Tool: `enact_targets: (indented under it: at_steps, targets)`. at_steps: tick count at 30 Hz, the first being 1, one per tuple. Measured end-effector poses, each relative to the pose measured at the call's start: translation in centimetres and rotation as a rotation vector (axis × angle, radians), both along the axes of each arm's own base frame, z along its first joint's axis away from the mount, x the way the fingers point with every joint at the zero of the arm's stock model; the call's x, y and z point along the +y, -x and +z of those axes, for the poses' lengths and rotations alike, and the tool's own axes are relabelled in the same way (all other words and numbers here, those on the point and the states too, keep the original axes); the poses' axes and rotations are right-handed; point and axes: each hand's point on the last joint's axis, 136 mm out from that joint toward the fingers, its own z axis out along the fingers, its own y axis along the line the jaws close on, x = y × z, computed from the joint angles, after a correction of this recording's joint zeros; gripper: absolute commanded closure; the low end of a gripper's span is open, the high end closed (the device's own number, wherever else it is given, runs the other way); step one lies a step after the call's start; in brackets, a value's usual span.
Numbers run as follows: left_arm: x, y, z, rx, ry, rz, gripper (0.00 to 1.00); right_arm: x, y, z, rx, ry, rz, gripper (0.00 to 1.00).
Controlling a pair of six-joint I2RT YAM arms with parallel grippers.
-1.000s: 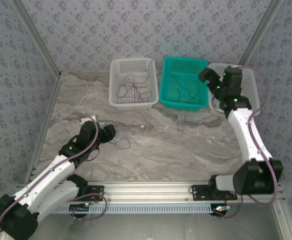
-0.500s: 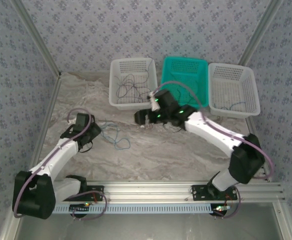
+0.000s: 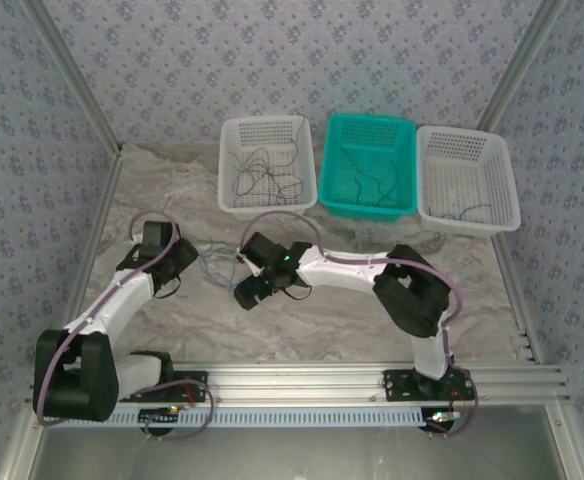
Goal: Untangle the cables
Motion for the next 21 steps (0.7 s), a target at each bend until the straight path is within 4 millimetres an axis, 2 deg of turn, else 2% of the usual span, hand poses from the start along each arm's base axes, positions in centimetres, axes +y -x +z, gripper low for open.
enact_targets:
  at_steps: [2,6,8,11,13,14,15,16,21]
  targets:
    - [-0.2,0.0,0.4,-0.012,0.010,-0.012,0.35,0.5,0.3,-0.5,-0.017,0.022,0.036,0.11]
    - [-0.6,0.4,1.2,-0.034,0.026,-0.028,0.35,2.1,1.9,-0.2,-0.064,0.016,0.141,0.10]
    - [-0.6,0.6,1.5,-0.046,0.032,-0.033,0.35,2.9,2.4,-0.2,-0.095,0.009,0.183,0.14]
    - [-0.7,0.9,1.8,-0.057,0.037,-0.035,0.35,3.9,2.3,-0.8,-0.150,0.012,0.225,0.37]
    - [-0.7,1.0,1.9,-0.060,0.037,-0.035,0.35,4.1,1.7,-1.7,-0.182,0.031,0.233,0.72]
    - [-0.7,1.1,1.9,-0.059,0.039,-0.037,0.35,4.1,1.4,-2.1,-0.189,0.038,0.235,0.80]
    - [-0.7,1.2,2.0,-0.060,0.040,-0.038,0.35,4.0,1.3,-2.5,-0.194,0.045,0.238,0.95]
    - [-0.8,1.2,2.0,-0.060,0.045,-0.042,0.35,4.0,1.0,-2.7,-0.204,0.052,0.238,1.00]
    - [-1.3,1.3,2.5,-0.073,0.065,-0.067,0.34,3.7,0.0,-1.7,-0.218,0.011,0.221,1.00]
